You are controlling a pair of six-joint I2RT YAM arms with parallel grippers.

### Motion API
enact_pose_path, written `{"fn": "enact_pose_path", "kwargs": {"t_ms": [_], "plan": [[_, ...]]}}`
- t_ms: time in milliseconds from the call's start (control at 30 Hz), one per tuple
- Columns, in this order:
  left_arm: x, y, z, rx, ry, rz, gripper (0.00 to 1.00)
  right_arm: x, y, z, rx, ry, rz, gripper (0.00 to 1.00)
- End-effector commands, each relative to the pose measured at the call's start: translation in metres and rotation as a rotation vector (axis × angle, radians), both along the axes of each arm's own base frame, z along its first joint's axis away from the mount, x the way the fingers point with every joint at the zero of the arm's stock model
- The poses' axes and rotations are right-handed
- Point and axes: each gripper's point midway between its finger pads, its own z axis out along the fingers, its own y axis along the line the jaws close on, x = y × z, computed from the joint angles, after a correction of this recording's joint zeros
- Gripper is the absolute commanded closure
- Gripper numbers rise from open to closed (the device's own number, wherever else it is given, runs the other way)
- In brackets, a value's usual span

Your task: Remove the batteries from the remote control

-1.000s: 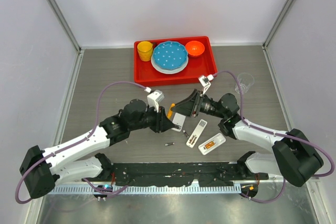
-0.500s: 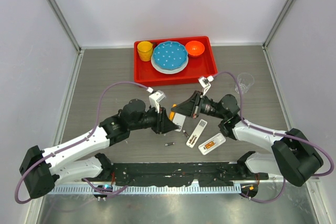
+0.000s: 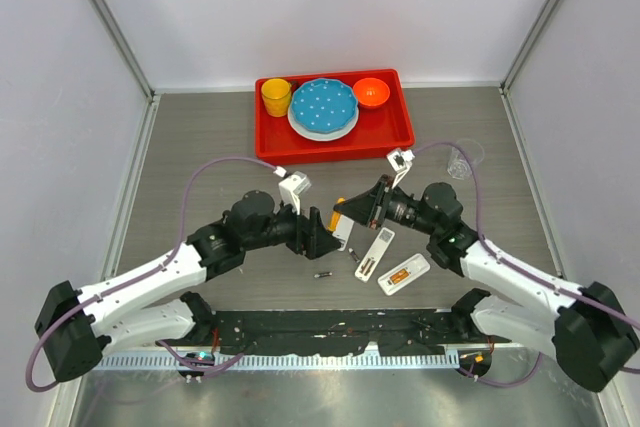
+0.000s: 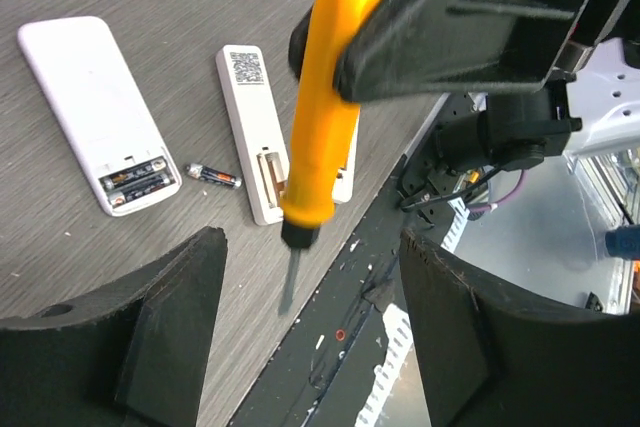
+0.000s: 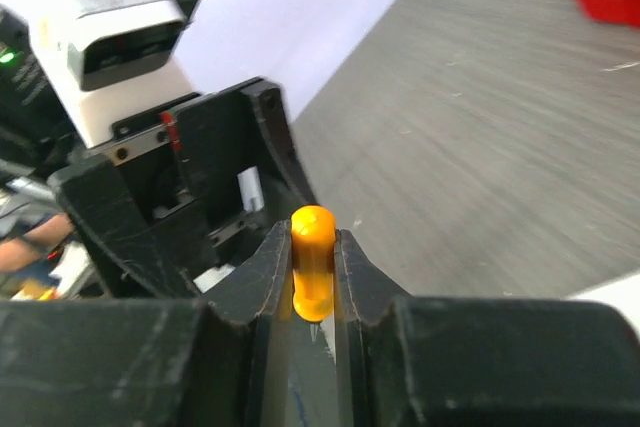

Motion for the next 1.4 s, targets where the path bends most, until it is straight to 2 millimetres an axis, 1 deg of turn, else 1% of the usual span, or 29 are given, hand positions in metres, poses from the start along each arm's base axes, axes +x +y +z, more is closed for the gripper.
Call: {"fn": "enact_pose_path", "kwargs": {"t_ms": [0,67,100,133,167,200,233,333,367,400,467,500,600,633,667,700,733,767,867,967,1033,1067,1100,1133,1167,1200,1233,1267,1367], "plan": [[0.015,0.01,0.001,-0.01,-0.022,0.086,0.27,0.042,-0.042,-0.007,-0.19,-0.078,-0.349,0.98],[0.02,0.013,-0.01,0.018,-0.005,0.114,0.26,0.048,-0.062,-0.015,-0.255,-0.073,-0.455,0.99],[0.024,0.016,-0.016,0.038,0.002,0.136,0.26,0.048,-0.074,-0.01,-0.252,-0.085,-0.507,0.99],[0.026,0.017,-0.021,0.057,0.01,0.152,0.26,0.058,-0.092,-0.011,-0.274,-0.081,-0.624,0.99],[0.032,0.017,-0.028,0.091,0.022,0.172,0.25,0.057,-0.101,-0.016,-0.295,-0.073,-0.659,0.99],[0.036,0.023,-0.038,0.147,0.029,0.205,0.24,0.057,-0.109,-0.02,-0.302,-0.076,-0.697,0.98],[0.041,0.025,-0.044,0.183,0.034,0.222,0.23,0.057,-0.12,-0.012,-0.281,-0.09,-0.744,0.99],[0.051,0.025,-0.063,0.302,0.035,0.228,0.24,0.053,-0.131,-0.01,-0.27,-0.101,-0.785,0.99],[0.059,0.024,-0.061,0.322,0.017,0.254,0.23,0.053,-0.133,-0.012,-0.279,-0.098,-0.794,0.99],[0.062,0.024,-0.075,0.378,0.033,0.256,0.22,0.052,-0.134,-0.012,-0.28,-0.099,-0.797,0.99],[0.073,0.019,-0.077,0.408,0.013,0.274,0.18,0.051,-0.137,-0.015,-0.297,-0.095,-0.803,0.99],[0.075,0.017,-0.087,0.439,0.027,0.267,0.18,0.051,-0.138,-0.015,-0.303,-0.096,-0.805,0.99],[0.081,-0.001,-0.085,0.435,0.023,0.237,0.16,0.05,-0.14,-0.019,-0.322,-0.091,-0.805,0.98],[0.082,-0.004,-0.094,0.459,0.036,0.23,0.16,0.049,-0.14,-0.019,-0.325,-0.089,-0.806,0.99],[0.086,-0.01,-0.089,0.454,0.021,0.227,0.16,0.049,-0.141,-0.018,-0.322,-0.092,-0.807,0.99],[0.084,-0.015,-0.09,0.463,0.015,0.212,0.16,0.047,-0.144,-0.025,-0.348,-0.076,-0.812,0.99],[0.085,-0.022,-0.089,0.465,0.006,0.195,0.16,0.047,-0.146,-0.026,-0.354,-0.074,-0.821,0.98],[0.077,-0.031,-0.09,0.472,-0.011,0.154,0.16,0.045,-0.149,-0.029,-0.361,-0.067,-0.828,0.99],[0.071,-0.046,-0.094,0.504,-0.04,0.116,0.15,0.045,-0.157,-0.032,-0.37,-0.062,-0.861,0.99],[0.075,-0.048,-0.102,0.535,-0.041,0.121,0.14,0.043,-0.159,-0.032,-0.37,-0.059,-0.865,0.99],[0.088,-0.041,-0.103,0.582,-0.063,0.185,0.14,0.043,-0.157,-0.032,-0.372,-0.055,-0.857,0.99],[0.09,-0.036,-0.11,0.625,-0.059,0.203,0.13,0.043,-0.157,-0.032,-0.374,-0.056,-0.855,0.98],[0.101,-0.032,-0.104,0.647,-0.089,0.259,0.12,0.043,-0.156,-0.033,-0.375,-0.055,-0.852,0.99],[0.105,-0.029,-0.105,0.668,-0.096,0.277,0.1,0.043,-0.156,-0.033,-0.376,-0.054,-0.852,0.99],[0.108,-0.024,-0.114,0.712,-0.092,0.291,0.09,0.043,-0.155,-0.033,-0.376,-0.055,-0.847,0.99],[0.113,-0.028,-0.109,0.718,-0.104,0.302,0.08,0.044,-0.156,-0.033,-0.379,-0.053,-0.85,0.99],[0.116,-0.029,-0.113,0.739,-0.103,0.298,0.08,0.044,-0.155,-0.034,-0.381,-0.052,-0.846,0.98],[0.115,-0.027,-0.126,0.782,-0.087,0.285,0.08,0.044,-0.154,-0.034,-0.384,-0.05,-0.844,0.98],[0.119,-0.041,-0.135,0.776,-0.071,0.251,0.08,0.045,-0.152,-0.036,-0.391,-0.046,-0.834,0.98]]}}
